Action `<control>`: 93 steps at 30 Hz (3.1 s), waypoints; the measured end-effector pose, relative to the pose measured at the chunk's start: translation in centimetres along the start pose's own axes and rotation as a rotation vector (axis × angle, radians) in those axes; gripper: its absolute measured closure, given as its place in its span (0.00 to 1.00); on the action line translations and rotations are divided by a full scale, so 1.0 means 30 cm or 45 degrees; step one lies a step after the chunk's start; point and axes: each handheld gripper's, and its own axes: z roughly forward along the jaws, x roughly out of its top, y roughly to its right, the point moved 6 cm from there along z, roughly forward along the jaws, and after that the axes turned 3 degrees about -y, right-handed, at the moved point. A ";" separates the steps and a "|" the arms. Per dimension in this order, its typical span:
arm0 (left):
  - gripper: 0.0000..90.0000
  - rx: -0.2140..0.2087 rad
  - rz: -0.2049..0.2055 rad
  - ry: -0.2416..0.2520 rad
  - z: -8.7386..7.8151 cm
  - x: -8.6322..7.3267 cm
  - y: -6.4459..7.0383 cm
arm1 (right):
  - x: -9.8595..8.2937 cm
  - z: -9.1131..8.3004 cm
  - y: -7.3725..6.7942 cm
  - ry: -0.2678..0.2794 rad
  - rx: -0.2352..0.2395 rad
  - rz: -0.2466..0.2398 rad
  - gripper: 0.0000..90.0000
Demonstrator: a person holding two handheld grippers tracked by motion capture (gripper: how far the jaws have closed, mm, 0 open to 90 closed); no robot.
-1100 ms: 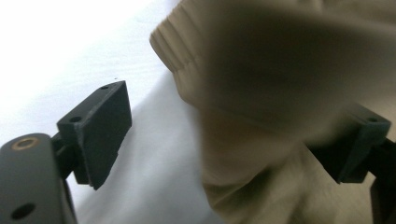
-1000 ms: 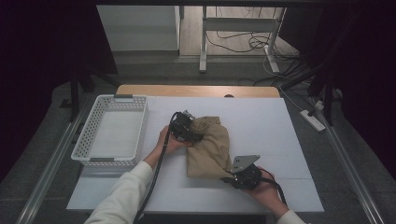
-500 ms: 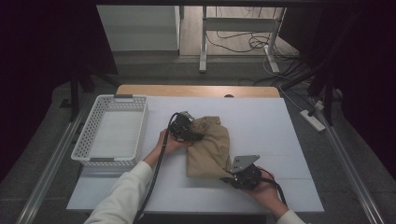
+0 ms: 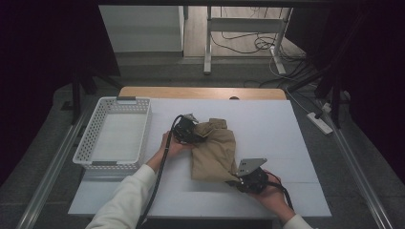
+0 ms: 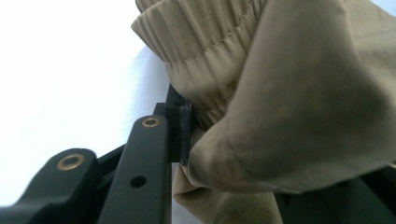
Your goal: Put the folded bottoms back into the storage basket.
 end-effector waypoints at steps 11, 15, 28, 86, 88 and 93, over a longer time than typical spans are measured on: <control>0.80 -0.009 0.044 0.055 -0.040 0.023 0.024 | 0.009 -0.017 0.003 0.040 -0.017 0.013 0.86; 0.81 -0.012 0.051 0.069 -0.050 0.028 0.030 | 0.011 -0.020 0.003 0.051 -0.021 0.012 0.86; 0.82 -0.025 0.078 0.125 -0.106 0.049 0.054 | 0.028 -0.047 0.008 0.135 -0.051 0.042 0.86; 0.82 0.026 0.167 0.281 -0.351 0.079 0.149 | 0.088 -0.084 -0.035 0.255 -0.044 0.032 0.86; 0.82 0.027 0.169 0.285 -0.360 0.078 0.149 | 0.092 -0.084 -0.037 0.257 -0.046 0.028 0.86; 0.82 0.024 0.160 0.291 -0.381 0.070 0.148 | 0.105 -0.088 -0.043 0.271 -0.046 0.017 0.86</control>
